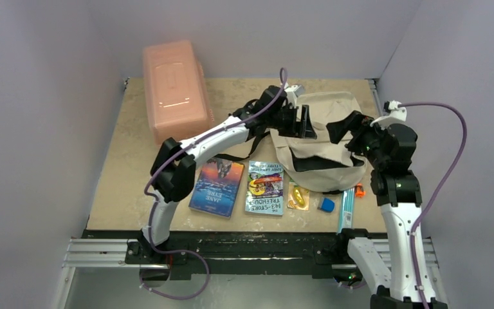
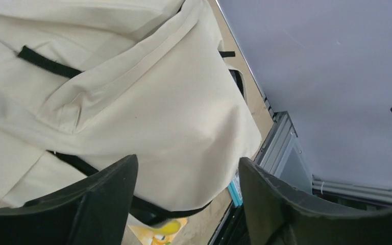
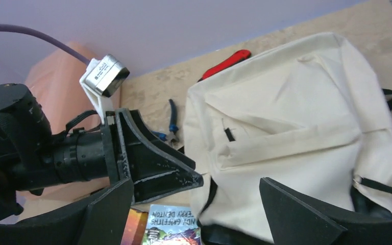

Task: Pack the student bag
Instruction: Place the book in the student bag, then pick up the book from the center of the board.

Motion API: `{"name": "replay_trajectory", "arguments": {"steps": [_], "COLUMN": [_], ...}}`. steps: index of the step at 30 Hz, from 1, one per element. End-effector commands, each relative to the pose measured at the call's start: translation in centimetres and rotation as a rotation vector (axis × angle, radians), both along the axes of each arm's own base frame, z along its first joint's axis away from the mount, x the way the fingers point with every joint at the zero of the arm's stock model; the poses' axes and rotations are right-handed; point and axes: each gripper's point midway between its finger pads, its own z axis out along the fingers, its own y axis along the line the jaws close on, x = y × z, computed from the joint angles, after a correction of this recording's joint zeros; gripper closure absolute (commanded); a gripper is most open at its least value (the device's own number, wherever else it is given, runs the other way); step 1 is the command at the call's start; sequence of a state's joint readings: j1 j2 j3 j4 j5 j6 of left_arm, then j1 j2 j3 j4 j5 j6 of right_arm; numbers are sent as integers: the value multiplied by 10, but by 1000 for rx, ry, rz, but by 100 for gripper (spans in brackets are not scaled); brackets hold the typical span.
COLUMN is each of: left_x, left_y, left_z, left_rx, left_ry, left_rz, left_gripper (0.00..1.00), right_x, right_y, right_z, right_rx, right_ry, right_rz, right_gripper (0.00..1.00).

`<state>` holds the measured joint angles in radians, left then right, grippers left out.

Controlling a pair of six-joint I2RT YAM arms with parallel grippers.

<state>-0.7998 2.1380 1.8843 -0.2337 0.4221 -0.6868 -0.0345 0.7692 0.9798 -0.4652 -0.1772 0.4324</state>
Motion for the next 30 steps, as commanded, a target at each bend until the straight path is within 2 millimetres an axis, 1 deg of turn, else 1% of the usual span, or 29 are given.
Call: {"name": "replay_trajectory", "arguments": {"steps": [1,3,4,5,6,8,9,10,11,13,14,15,16,18,19,21,24,26,30], "left_x": [-11,-22,-25,-29,-36,-47,-53,-61,-69,-86,-93,-101,-107,-118,-121,-124,-125,-124,-118], "left_y": [48,78,96,119,145,192,216,239,261,298,313,328,340,359,366,373,382,382,370], "left_z": [61,61,56,50,55,37,29,17,8,-12,-21,-32,-42,-60,-69,-83,-106,-119,-139], "left_rx": [37,105,158,213,254,368,420,475,521,603,632,665,692,733,749,751,734,694,605], "left_ry": [-103,-139,-166,-183,-214,-239,-250,-250,-251,-238,-225,-203,-182,-125,-95,-40,51,111,182], "left_rz": [109,143,172,207,252,332,379,417,455,526,561,597,629,685,709,742,800,815,786], "left_gripper": [17,13,13,13,13,13,13,14,14,15,15,14,13,13,12,11,8,7,7], "right_x": [19,25,28,28,27,21,18,10,5,-11,-18,-26,-32,-41,-42,-43,-41,-40,-40], "right_y": [33,62,77,94,112,146,165,184,202,239,257,275,289,311,318,326,328,330,334], "right_z": [7,-8,-17,-25,-32,-45,-55,-60,-70,-93,-104,-120,-130,-147,-157,-173,-194,-204,-222], "right_rx": [18,29,20,11,6,20,37,40,39,23,14,3,11,35,44,57,56,51,60], "right_ry": [-35,4,32,55,69,85,104,107,125,175,193,228,249,284,306,340,380,401,435], "right_rz": [192,282,314,348,381,449,482,525,555,618,650,683,707,756,767,773,754,750,748], "right_gripper": [3,4,4,4,4,4,4,4,5,6,7,9,11,16,18,20,22,22,23]}}
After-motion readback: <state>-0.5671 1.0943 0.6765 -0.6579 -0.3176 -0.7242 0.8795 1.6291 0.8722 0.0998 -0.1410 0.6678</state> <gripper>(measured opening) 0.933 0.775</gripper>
